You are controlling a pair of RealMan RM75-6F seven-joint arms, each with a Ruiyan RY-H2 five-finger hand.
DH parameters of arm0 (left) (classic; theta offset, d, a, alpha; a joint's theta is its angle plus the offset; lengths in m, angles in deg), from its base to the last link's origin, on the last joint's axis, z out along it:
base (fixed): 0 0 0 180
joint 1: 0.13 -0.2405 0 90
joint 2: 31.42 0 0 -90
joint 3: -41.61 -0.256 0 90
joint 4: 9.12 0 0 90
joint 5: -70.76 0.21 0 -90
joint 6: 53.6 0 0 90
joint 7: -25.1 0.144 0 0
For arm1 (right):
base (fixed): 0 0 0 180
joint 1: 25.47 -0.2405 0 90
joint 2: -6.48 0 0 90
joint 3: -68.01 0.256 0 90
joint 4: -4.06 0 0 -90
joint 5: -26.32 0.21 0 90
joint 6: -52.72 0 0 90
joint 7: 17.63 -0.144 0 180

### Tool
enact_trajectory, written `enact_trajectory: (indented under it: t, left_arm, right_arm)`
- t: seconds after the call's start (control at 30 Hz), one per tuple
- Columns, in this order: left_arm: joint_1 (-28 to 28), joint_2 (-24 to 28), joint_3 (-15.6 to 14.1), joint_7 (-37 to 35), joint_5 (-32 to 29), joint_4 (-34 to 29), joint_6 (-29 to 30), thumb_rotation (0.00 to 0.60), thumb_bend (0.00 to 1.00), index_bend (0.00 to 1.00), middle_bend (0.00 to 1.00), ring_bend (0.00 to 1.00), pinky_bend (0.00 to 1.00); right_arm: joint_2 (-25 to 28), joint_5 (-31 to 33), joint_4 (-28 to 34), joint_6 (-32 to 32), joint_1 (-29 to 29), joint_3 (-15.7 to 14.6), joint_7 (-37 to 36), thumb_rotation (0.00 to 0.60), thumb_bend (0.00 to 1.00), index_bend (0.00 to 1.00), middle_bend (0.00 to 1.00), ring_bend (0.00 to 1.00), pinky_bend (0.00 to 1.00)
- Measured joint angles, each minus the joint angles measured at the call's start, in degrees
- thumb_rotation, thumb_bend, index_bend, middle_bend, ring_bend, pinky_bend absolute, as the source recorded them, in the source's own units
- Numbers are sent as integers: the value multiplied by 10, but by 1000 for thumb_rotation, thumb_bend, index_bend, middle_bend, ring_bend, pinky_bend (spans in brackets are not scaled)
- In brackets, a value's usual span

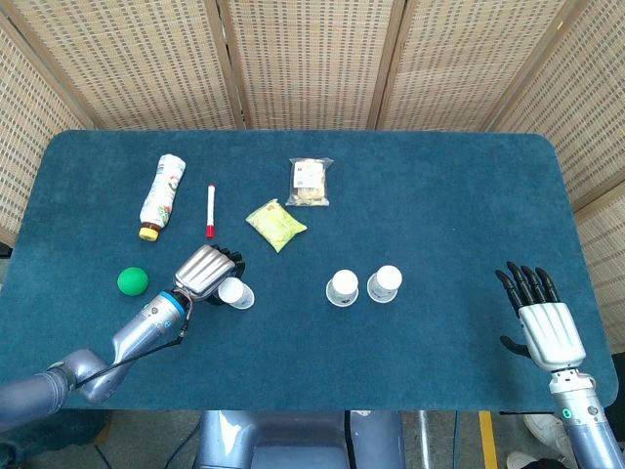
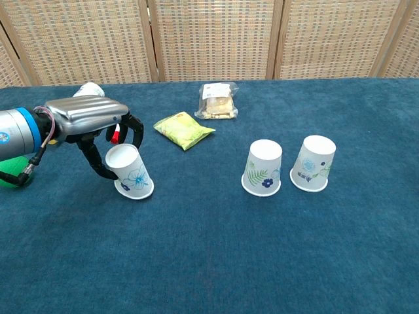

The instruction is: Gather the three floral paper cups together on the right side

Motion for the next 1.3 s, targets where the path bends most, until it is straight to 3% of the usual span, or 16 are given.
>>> enact_trajectory:
  t: [0.17, 0.37, 0.5, 0.67, 0.83, 1.0, 1.3]
  left_arm:
    - [12, 19, 23, -6, -7, -37, 12, 600, 20, 609, 411, 439, 461]
    - [57, 30, 75, 6, -32, -82, 3, 600, 17, 603, 411, 439, 461]
    - [114, 21, 117, 41, -87, -99, -34, 600, 16, 603, 411, 439, 461]
    - [191, -8, 145, 102, -179, -97, -85, 600, 19, 603, 410, 439, 461]
    - [276, -54, 149, 182, -275, -67, -116, 600, 25, 603, 409, 439, 461]
    - [325, -88, 138, 224, -345, -32, -119, 600, 27, 603, 409, 439, 461]
    - [365, -133, 115, 238, -385, 27, -97, 600, 24, 586, 398, 439, 455]
  right_arm:
    - [3, -4, 6, 1, 4, 6, 0, 600, 0, 0, 0, 0, 0]
    - [7, -3, 11, 4, 6, 14, -3, 600, 0, 0, 0, 0, 0]
    - [9, 1, 9, 10, 7, 20, -8, 600, 0, 0, 0, 0, 0]
    - [9, 9, 2, 21, 7, 25, -14, 600, 0, 0, 0, 0, 0]
    - [9, 15, -6, 32, 8, 30, -25, 600, 0, 0, 0, 0, 0]
    - [12, 16, -6, 32, 11, 36, -32, 600, 0, 0, 0, 0, 0]
    - [16, 15, -6, 33, 14, 42, -38, 600, 0, 0, 0, 0, 0]
